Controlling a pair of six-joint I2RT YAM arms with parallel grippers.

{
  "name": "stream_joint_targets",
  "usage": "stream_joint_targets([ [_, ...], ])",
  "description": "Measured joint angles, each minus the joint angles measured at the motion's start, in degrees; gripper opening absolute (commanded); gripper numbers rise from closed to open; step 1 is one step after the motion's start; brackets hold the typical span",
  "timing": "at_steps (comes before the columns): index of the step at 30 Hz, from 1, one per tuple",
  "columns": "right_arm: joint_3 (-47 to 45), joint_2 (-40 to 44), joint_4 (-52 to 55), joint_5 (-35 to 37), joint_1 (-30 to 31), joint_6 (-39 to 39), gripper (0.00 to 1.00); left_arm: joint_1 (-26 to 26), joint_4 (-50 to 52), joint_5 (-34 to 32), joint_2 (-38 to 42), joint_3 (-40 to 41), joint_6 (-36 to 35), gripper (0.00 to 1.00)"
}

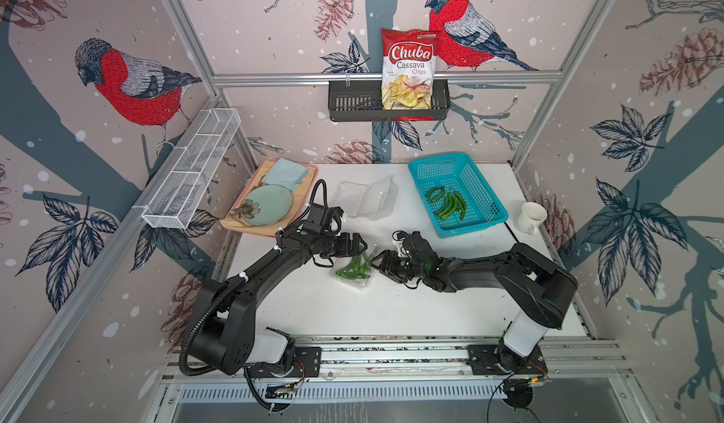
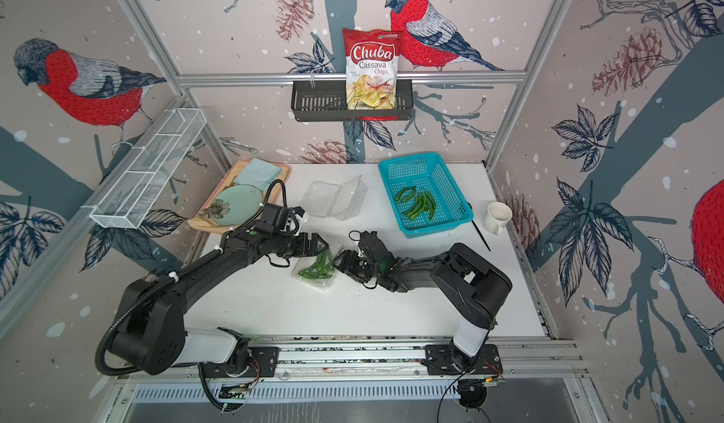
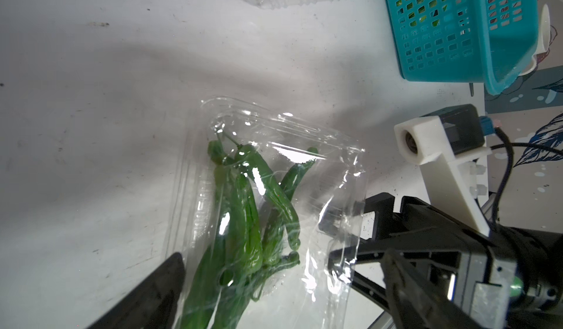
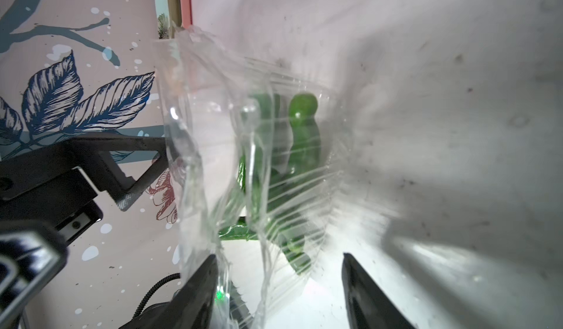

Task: Take small green peppers out of containers
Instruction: Open the packing box at the center of the board.

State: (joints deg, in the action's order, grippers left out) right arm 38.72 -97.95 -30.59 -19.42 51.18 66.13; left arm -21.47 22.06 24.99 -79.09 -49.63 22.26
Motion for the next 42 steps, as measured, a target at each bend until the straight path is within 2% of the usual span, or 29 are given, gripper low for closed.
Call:
stream_joint_targets([
  [3,-0.52,0.61,-0.68,0.11,-0.24,0.02,0.45,-0.22,0.00,0.13,0.15,0.07,0.24,0.97],
  [5,-0.07,0.55,0.42,1.01,-0.35,0.00,0.39,-0.39,-0.04,0.46,0.22,0.13,0.33,0.97],
  [14,6.38,-1.03,11.39,2.23,-0.44,-2.99,0.30,-1.20,-0.17,-0.48,0.17,0.20,0.90,0.97],
  [22,5.07,-0.90,12.50,2.54,-0.33,-3.23,0.29,-2.27,-0.37,-1.07,0.17,0.61,1.92,0.97],
  [27,5.42,-0.76,12.72,2.49,-0.22,-3.98,0.38,-2.51,-0.37,-1.38,0.17,0.76,2.34,0.97],
  [31,6.40,-0.68,14.53,2.54,-0.04,-4.92,0.61,-2.80,-0.35,-2.84,0.11,0.76,2.43,0.97],
  [33,6.54,-0.07,16.48,2.58,0.00,-5.33,0.69,-2.91,-0.35,-3.54,0.09,0.76,2.45,0.97],
  [38,6.40,2.78,20.83,2.99,0.00,-6.32,0.78,-3.02,-0.33,-4.22,0.11,0.76,2.80,0.97],
  [42,3.87,5.20,22.03,2.78,-1.03,-7.21,0.80,-3.21,-0.20,-3.96,0.11,0.76,2.82,0.97],
])
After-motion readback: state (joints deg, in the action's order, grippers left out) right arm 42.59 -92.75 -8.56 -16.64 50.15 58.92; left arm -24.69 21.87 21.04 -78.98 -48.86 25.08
